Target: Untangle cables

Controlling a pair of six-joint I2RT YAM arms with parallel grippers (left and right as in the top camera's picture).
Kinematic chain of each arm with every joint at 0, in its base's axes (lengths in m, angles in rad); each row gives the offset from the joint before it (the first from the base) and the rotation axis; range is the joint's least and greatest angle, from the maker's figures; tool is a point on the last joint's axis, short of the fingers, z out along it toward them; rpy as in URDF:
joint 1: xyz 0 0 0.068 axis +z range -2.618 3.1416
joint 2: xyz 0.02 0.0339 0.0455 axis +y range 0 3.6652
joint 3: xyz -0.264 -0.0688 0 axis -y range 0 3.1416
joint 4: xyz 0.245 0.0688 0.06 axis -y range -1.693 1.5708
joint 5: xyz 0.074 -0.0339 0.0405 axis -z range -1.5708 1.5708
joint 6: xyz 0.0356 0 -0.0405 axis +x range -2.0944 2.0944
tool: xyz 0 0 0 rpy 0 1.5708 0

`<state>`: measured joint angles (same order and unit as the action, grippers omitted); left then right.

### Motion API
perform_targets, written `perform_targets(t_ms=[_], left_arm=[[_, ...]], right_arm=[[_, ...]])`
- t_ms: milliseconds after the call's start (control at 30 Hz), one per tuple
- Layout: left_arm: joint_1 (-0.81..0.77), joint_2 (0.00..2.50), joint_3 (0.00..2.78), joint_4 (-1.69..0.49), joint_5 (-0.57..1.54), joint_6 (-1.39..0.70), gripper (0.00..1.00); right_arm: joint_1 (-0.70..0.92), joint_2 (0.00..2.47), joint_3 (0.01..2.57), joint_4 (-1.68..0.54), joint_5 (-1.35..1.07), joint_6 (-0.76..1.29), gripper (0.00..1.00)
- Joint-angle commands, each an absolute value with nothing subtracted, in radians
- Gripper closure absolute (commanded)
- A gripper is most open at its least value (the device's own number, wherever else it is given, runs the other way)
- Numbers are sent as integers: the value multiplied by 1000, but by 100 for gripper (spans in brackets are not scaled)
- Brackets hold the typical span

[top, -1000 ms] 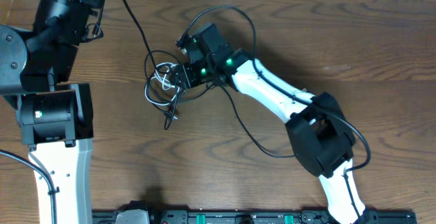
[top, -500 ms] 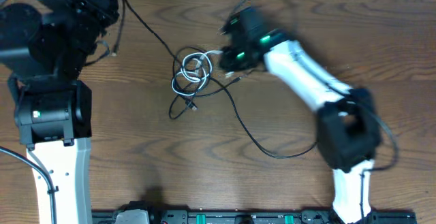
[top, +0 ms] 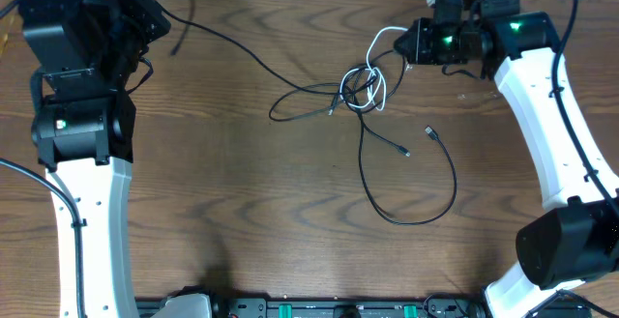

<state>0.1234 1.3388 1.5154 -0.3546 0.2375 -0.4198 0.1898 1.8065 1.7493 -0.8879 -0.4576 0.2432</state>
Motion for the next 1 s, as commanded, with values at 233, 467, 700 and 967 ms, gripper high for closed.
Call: perform_targets(t_ms=[233,467,700,967], left_arm=[[126,1381,1523,-459,135,-310,93],[120,1507,1522,-612,122,-310,92],[118,1637,1521,-682,122,-310,92],[118,1691,1521,-675,265,-177,75]], right_arm=[[132,1805,1977,-1014,-496,179,99],[79,1805,2356,-1220,-497,127,99],[72,1805,2640,-1243,-638,126,99],[71,1805,2776,-1227,-687,152,99]])
